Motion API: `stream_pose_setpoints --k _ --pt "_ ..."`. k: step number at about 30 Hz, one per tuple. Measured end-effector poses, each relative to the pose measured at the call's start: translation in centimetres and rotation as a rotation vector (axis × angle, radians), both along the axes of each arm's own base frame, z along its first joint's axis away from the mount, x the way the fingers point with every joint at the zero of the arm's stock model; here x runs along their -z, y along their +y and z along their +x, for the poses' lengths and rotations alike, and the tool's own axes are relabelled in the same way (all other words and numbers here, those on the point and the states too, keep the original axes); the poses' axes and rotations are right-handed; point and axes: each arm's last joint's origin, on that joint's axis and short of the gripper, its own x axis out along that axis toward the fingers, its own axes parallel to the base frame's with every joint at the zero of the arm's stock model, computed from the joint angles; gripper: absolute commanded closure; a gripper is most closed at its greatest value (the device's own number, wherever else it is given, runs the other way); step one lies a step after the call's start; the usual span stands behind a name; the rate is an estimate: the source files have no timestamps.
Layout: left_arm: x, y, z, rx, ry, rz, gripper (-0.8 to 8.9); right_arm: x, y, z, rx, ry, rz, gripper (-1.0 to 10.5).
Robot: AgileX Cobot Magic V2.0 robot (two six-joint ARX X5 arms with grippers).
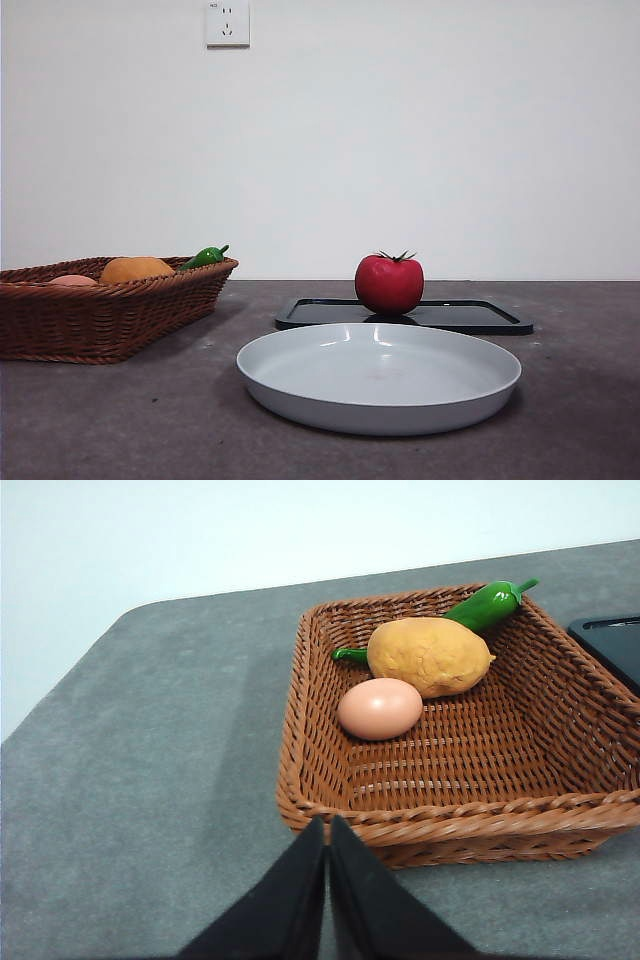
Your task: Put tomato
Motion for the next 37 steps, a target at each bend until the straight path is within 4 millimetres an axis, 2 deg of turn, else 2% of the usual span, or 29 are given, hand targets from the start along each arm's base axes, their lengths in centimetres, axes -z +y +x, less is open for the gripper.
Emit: stream_pose_setpoints --k 6,37 --pt "0.00 0.00 0.00 0.000 0.000 0.000 8.06 0.80 0.00 -0.03 0.002 0.066 0.002 9.4" --pt "0.00 0.00 0.00 0.000 0.000 0.000 8.06 0.78 -0.03 -0.03 0.010 0.063 0.001 9.4"
